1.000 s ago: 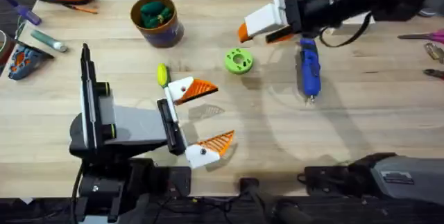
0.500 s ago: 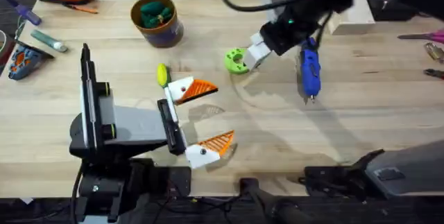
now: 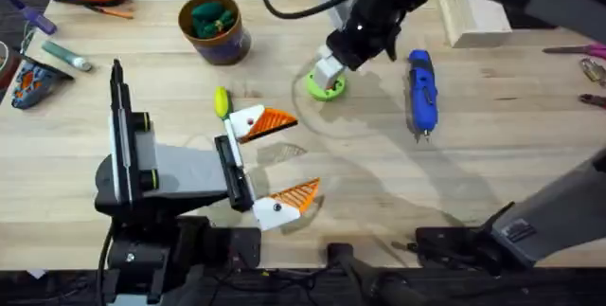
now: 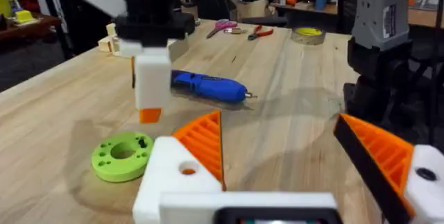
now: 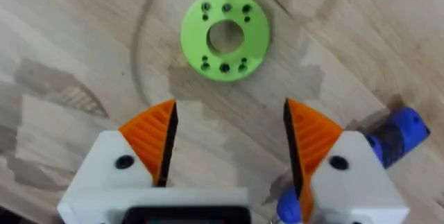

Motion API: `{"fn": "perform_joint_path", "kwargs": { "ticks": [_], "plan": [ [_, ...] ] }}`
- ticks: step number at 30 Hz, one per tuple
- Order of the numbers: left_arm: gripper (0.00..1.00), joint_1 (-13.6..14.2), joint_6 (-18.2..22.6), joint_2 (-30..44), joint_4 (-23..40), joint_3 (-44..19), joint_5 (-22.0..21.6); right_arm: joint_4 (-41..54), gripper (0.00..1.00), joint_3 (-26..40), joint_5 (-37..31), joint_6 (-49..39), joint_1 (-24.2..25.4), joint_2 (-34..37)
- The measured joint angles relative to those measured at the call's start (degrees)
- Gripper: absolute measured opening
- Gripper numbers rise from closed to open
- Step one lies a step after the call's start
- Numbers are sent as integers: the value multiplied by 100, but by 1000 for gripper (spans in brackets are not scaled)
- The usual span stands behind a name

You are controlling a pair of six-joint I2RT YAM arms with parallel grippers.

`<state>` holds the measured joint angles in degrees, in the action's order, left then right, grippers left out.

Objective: Pick up the gripper from the table and insert it into the empty holder that is missing its gripper. Then pick up a screw, insert it into the mounting hole, and use the screwdriver to tighten it. Finally, clean up the table by picking up the vegetable and placing it into the bucket.

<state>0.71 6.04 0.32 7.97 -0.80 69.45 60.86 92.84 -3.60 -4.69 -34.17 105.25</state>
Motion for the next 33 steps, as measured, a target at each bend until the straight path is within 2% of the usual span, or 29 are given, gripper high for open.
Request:
{"fn": "perform_joint_path", "kwargs": {
  "ticks": [8,14,26,33],
  "plan": [
    [986,0,1,-2,-1,0,-2,-619,798,-438,189,121,0,122],
    [986,0,0,-2,0,0,-1,-862,738,-845,197,199,0,125],
    [986,0,2,-1,-2,0,0,-1047,674,-861,195,184,0,540],
    [986,0,2,-2,0,0,-2,-1134,630,-861,195,164,0,540]
  ]
}}
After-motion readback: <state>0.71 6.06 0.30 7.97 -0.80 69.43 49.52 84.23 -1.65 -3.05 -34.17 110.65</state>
